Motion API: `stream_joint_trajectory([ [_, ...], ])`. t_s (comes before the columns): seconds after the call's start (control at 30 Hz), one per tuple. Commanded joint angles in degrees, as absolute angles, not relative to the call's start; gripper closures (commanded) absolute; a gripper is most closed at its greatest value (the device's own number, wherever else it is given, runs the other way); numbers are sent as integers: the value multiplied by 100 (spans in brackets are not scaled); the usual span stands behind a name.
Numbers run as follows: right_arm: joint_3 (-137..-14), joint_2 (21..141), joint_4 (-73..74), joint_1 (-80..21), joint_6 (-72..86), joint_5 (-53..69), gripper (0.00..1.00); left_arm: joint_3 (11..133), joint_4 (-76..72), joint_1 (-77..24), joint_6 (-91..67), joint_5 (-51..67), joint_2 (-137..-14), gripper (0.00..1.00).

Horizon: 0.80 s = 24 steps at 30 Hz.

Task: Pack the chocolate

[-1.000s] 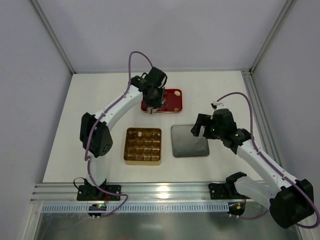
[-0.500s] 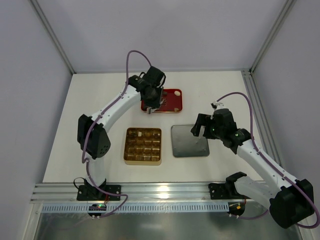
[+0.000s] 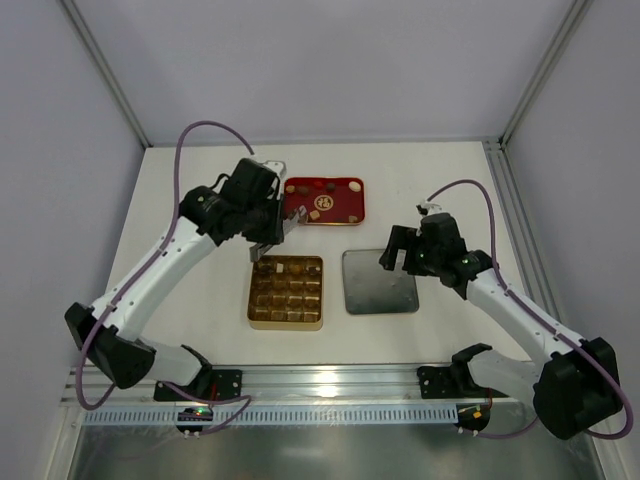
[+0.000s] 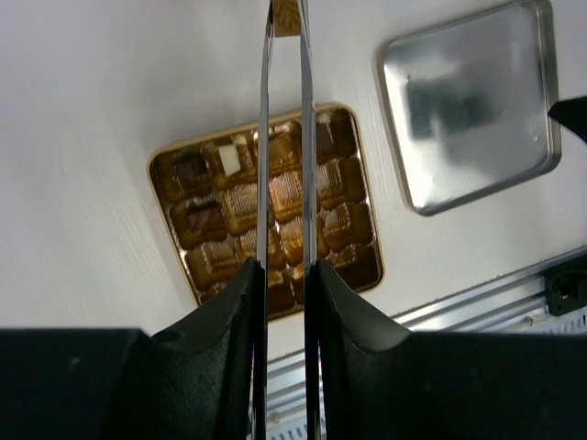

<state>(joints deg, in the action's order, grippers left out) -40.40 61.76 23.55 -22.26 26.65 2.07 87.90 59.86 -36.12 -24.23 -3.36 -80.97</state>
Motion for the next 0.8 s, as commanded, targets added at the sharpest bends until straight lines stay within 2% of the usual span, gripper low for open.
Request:
stream_joint_trajectory([
  [0.0, -4385, 6319, 2022, -2206, 2602, 106, 0, 8342, 6327, -3630, -2584, -264, -7385, 74],
  [0.3, -4403, 6530, 1986, -2206, 2646, 44, 0, 6979, 6662, -3656, -2847, -53, -5899, 73],
  [0.53, -4403, 6469, 2109, -2206, 2663, 26, 0, 6162, 6416, -3709, -3093, -18, -5450, 73],
  [0.77, -4377, 6434, 2171, -2197, 2663, 26, 0, 6064, 6363, -3718, -3120, -18, -5414, 68],
])
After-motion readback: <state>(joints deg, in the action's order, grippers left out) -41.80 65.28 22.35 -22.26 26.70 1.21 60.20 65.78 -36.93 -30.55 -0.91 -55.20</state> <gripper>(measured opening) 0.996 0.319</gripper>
